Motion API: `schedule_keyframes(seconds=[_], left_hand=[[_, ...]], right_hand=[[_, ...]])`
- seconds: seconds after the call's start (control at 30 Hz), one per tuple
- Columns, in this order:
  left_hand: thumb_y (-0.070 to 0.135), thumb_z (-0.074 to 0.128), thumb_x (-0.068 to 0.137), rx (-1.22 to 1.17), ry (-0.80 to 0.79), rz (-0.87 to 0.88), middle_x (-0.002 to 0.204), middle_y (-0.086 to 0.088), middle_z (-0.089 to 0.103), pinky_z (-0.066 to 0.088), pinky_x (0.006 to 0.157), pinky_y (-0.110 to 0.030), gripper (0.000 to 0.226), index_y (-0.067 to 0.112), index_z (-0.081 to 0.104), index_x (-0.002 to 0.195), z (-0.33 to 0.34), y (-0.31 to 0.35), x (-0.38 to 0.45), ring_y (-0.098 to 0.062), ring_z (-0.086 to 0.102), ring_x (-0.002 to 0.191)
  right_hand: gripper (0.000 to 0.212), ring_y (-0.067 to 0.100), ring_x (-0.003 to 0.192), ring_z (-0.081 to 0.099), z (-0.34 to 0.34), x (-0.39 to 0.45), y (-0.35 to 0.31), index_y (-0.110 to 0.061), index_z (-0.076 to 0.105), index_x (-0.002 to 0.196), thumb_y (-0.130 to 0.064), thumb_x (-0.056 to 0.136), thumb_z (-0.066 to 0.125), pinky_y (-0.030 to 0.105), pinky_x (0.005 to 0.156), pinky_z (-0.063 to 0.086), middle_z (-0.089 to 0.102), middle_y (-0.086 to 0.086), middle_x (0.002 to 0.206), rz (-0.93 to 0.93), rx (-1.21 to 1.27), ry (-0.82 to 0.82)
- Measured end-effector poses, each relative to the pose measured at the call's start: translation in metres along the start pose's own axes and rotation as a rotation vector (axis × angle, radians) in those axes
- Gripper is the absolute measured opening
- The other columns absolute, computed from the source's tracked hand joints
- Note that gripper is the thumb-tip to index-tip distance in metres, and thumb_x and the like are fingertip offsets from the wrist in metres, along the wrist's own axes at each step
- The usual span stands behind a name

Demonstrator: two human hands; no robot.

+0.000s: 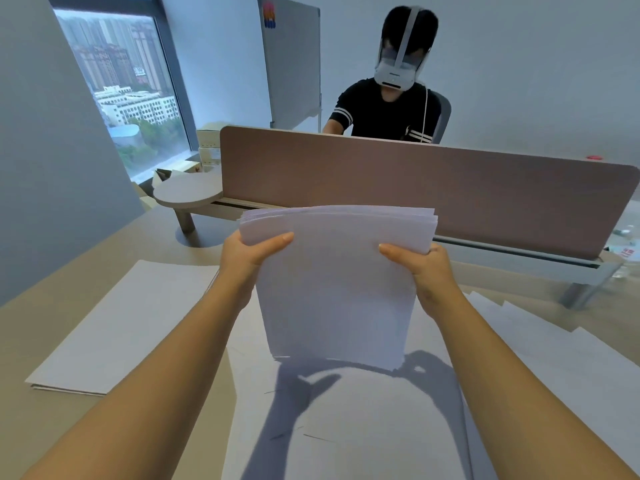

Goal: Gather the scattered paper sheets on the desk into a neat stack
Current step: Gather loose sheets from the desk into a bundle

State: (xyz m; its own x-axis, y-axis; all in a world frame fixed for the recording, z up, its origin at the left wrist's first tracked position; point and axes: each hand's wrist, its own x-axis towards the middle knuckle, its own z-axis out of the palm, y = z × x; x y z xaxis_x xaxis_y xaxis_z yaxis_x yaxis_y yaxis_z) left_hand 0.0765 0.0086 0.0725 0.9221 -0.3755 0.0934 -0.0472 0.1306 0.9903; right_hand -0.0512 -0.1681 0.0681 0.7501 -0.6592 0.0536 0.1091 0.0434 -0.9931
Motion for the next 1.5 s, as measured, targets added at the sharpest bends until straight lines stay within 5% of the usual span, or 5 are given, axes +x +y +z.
schedule_keyframes(seconds=[0.37,1.0,1.13,1.3,1.5], left_hand=[[0.017,0.066,0.081,0.134,-0.08,0.048,0.086,0.003,0.057,0.048,0.061,-0.025,0.013,0.026,0.056,0.084,0.006,0.001,0.002,-0.013,0.055,0.08],[0.0,0.076,0.057,0.032,-0.158,-0.232,0.081,0.001,0.071,0.048,0.089,-0.042,0.039,0.02,0.061,0.088,-0.018,-0.077,-0.019,-0.024,0.063,0.087],[0.012,0.073,0.05,0.04,-0.141,-0.241,0.106,-0.012,0.064,0.046,0.096,-0.05,0.055,0.017,0.059,0.103,-0.018,-0.084,-0.026,-0.033,0.058,0.105],[0.004,0.072,0.054,0.006,-0.172,-0.244,0.073,0.01,0.073,0.051,0.074,-0.031,0.037,0.019,0.064,0.086,-0.018,-0.079,-0.025,-0.019,0.063,0.08],[-0.009,0.062,0.078,0.039,-0.158,-0.217,0.09,-0.001,0.068,0.051,0.079,-0.031,0.03,0.019,0.063,0.089,-0.019,-0.071,-0.025,-0.02,0.062,0.083]], right_hand=[[0.018,0.009,0.074,0.058,0.005,-0.002,-0.006,-0.015,0.059,0.094,-0.003,0.082,0.065,0.017,0.064,0.051,0.061,-0.007,0.08,-0.078,-0.104,0.016],[0.035,0.023,0.09,0.055,-0.008,-0.013,0.045,-0.007,0.053,0.112,0.0,0.08,0.065,0.032,0.078,0.045,0.058,0.006,0.102,0.198,-0.158,0.025],[0.052,0.019,0.101,0.051,-0.007,-0.019,0.04,-0.007,0.038,0.128,-0.001,0.083,0.063,0.022,0.075,0.046,0.049,0.001,0.11,-0.02,-0.303,0.093],[0.076,0.005,0.123,0.039,-0.002,-0.019,0.017,-0.039,0.014,0.133,-0.005,0.085,0.062,0.008,0.097,0.04,0.032,-0.005,0.142,-0.464,-0.52,0.135],[0.038,0.01,0.103,0.044,-0.01,-0.016,0.009,-0.01,0.049,0.128,-0.009,0.09,0.055,-0.011,0.068,0.03,0.048,0.01,0.13,-0.552,-0.796,0.153]])
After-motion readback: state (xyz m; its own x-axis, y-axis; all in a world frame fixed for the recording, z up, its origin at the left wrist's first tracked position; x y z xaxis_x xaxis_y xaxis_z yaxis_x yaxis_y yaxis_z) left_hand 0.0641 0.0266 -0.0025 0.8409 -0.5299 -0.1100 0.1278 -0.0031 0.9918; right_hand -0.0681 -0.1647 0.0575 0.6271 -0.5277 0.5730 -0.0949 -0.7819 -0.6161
